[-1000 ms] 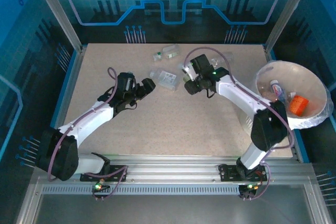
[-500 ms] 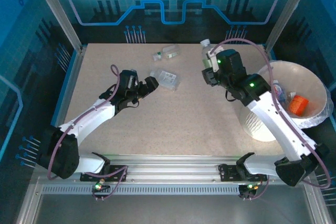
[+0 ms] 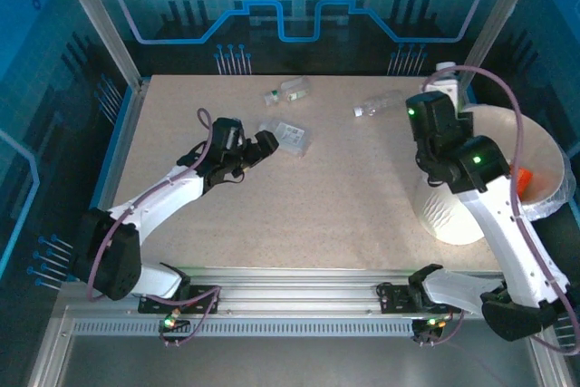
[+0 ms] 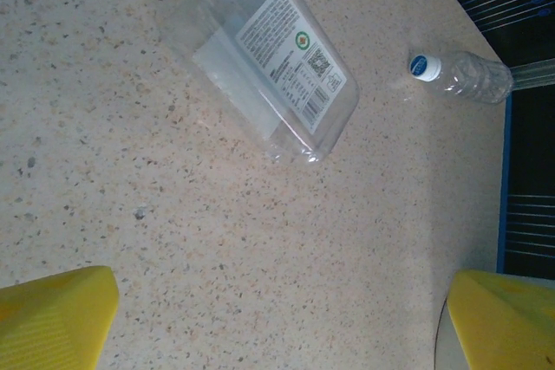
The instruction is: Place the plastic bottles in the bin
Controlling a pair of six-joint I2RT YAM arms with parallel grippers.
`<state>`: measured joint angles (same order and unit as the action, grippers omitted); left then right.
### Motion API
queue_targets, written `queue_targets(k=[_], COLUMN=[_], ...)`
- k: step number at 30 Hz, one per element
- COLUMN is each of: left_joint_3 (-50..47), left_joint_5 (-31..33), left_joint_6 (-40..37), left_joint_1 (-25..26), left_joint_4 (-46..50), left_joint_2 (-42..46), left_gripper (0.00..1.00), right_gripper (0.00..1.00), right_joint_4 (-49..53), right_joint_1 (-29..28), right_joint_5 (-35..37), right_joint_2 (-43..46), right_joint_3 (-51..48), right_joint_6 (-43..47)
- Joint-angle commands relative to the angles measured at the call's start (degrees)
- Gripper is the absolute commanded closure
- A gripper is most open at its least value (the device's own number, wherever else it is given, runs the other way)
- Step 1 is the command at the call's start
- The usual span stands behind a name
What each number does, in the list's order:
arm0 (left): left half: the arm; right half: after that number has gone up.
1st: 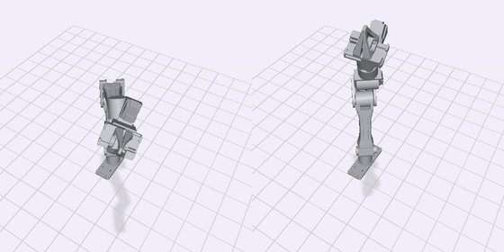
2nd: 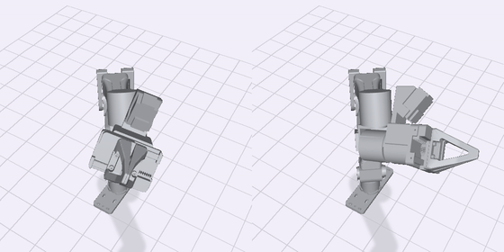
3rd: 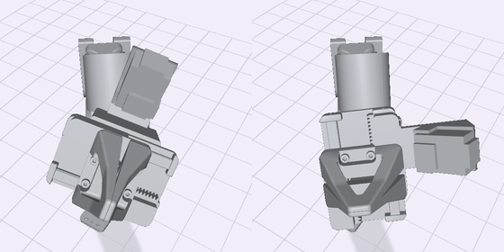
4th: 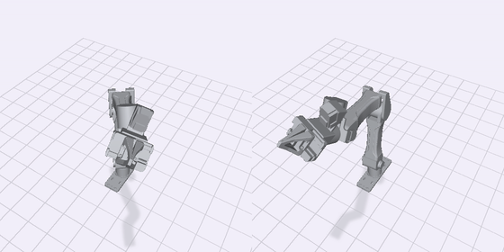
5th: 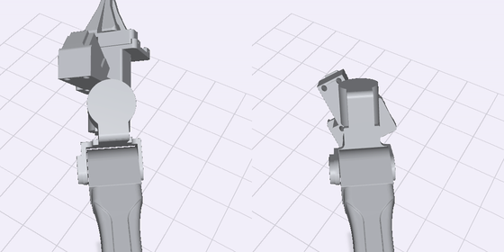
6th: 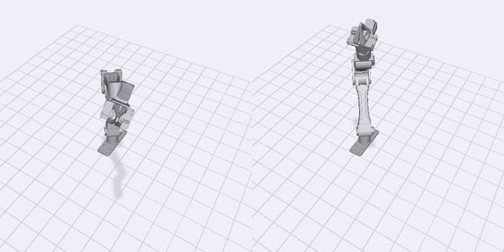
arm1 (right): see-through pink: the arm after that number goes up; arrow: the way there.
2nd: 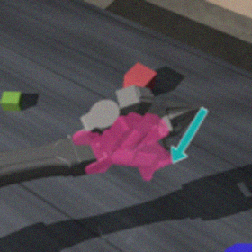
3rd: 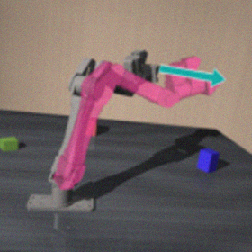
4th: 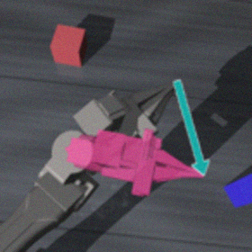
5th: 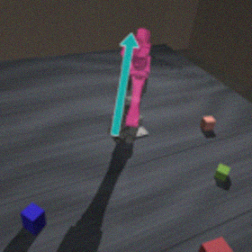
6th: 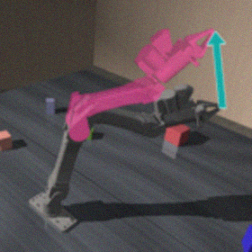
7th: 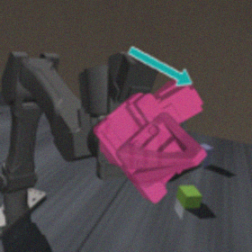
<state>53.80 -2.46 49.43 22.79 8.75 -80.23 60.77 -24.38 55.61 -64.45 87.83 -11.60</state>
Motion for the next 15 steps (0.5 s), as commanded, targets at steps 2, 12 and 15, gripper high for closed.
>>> queue_targets(k=[2, 12, 15], left_joint_3=[2.3, 4.0, 4.3], left_joint_5=[-1.4, -2.2, -2.1], left_joint_6=[-0.2, 0.0, -0.1], left_joint_1=[0.5, 0.8, 0.8], left_joint_4=[0.4, 1.8, 2.3], left_joint_2=[-1.1, -2.0, -2.1], left_gripper=[0.01, 0.01, 0.01], right_gripper=[0.60, 0.58, 0.56], right_joint_4=[2.4, 2.2, 2.3], right_joint_1=[6.0, 29.9, 35.1], right_joint_5=[2.3, -7.7, -8.1], right_joint_2=[3.9, 5.3, 5.4], right_joint_3=[0.0, -5.8, -7.1], right_joint_6=[-2.3, 0.0, -0.3])
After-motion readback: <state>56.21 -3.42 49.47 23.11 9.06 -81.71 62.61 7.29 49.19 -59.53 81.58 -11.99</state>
